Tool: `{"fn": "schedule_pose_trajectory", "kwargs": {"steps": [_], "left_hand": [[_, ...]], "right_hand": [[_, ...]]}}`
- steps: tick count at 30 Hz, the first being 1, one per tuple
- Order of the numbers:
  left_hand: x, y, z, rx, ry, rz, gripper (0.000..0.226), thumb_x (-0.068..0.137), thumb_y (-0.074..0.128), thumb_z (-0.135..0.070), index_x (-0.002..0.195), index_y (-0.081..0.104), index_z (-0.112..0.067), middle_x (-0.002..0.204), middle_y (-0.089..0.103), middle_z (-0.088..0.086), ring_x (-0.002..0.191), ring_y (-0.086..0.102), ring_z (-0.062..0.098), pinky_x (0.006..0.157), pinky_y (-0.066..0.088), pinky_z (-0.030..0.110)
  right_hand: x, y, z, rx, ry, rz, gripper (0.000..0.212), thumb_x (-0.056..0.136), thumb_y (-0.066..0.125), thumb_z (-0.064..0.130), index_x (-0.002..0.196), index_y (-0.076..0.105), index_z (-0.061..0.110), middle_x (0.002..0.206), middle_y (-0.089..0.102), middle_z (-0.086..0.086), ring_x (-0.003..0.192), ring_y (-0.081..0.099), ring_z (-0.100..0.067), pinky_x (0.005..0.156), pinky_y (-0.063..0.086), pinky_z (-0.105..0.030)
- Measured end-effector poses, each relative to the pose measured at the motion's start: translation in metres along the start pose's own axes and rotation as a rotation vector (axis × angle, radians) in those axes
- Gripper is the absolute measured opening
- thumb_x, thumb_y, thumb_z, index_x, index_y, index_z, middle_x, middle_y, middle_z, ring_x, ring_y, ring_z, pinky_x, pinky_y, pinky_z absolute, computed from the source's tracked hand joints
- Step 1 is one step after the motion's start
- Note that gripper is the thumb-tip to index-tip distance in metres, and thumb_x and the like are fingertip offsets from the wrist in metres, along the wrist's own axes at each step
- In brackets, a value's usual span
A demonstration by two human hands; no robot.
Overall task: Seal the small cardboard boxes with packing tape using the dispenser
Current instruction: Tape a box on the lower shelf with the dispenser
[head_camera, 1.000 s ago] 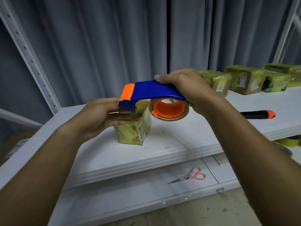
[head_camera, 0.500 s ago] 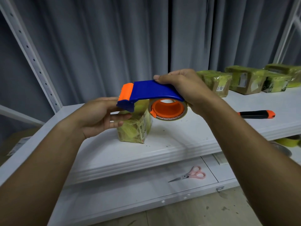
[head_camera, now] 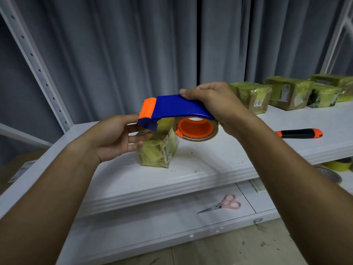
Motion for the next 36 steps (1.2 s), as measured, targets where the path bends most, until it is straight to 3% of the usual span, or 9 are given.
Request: {"fn": "schedule_pose_trajectory", "kwargs": {"steps": [9, 14, 21, 29, 36], "left_hand": [[0.003, 0.011, 0.003, -0.097, -0.010, 0.045, 0.021, 0.085, 0.063, -0.025, 0.086, 0.083, -0.017, 0.086, 0.073, 0.005, 0.074, 0.071, 0.018, 0.051, 0.053, 0.024], [0.007, 0.018, 0.007, -0.168, -0.024, 0.087, 0.038, 0.098, 0.050, -0.021, 0.078, 0.082, -0.016, 0.079, 0.068, 0.004, 0.069, 0.068, 0.017, 0.049, 0.051, 0.023], [0.008, 0.017, 0.010, -0.215, -0.024, 0.054, 0.025, 0.102, 0.044, -0.016, 0.103, 0.069, -0.014, 0.077, 0.067, 0.005, 0.066, 0.066, 0.016, 0.047, 0.049, 0.023], [0.004, 0.005, -0.002, -0.039, 0.084, -0.079, 0.024, 0.102, 0.051, -0.024, 0.103, 0.074, -0.015, 0.080, 0.072, 0.003, 0.071, 0.071, 0.019, 0.055, 0.054, 0.024], [0.003, 0.009, -0.002, -0.088, 0.085, -0.095, 0.028, 0.105, 0.046, -0.030, 0.111, 0.069, -0.017, 0.079, 0.071, 0.003, 0.069, 0.071, 0.020, 0.052, 0.053, 0.025]], "right_hand": [[0.001, 0.003, -0.004, 0.058, 0.022, 0.002, 0.029, 0.087, 0.073, 0.046, 0.091, 0.073, 0.018, 0.078, 0.076, 0.005, 0.073, 0.075, -0.016, 0.063, 0.059, -0.023], [0.001, 0.005, -0.007, 0.080, 0.036, 0.003, 0.026, 0.086, 0.073, 0.045, 0.090, 0.072, 0.020, 0.077, 0.076, 0.006, 0.072, 0.075, -0.015, 0.060, 0.058, -0.021], [0.003, 0.007, -0.014, 0.082, 0.047, 0.002, 0.028, 0.087, 0.073, 0.045, 0.092, 0.074, 0.018, 0.080, 0.077, 0.004, 0.076, 0.075, -0.017, 0.068, 0.062, -0.028], [0.005, 0.010, -0.017, 0.130, 0.075, -0.024, 0.024, 0.087, 0.073, 0.043, 0.090, 0.074, 0.019, 0.079, 0.077, 0.004, 0.076, 0.075, -0.015, 0.068, 0.059, -0.025], [0.003, 0.015, -0.019, 0.223, 0.133, -0.031, 0.025, 0.087, 0.073, 0.040, 0.096, 0.071, 0.017, 0.081, 0.077, 0.002, 0.076, 0.074, -0.017, 0.062, 0.054, -0.023]]}}
Point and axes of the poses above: each hand's wrist, its own x-axis towards the middle knuckle, its own y-axis out of the palm, z = x × y, the point moved 6 cm from there along x, towards the middle knuckle
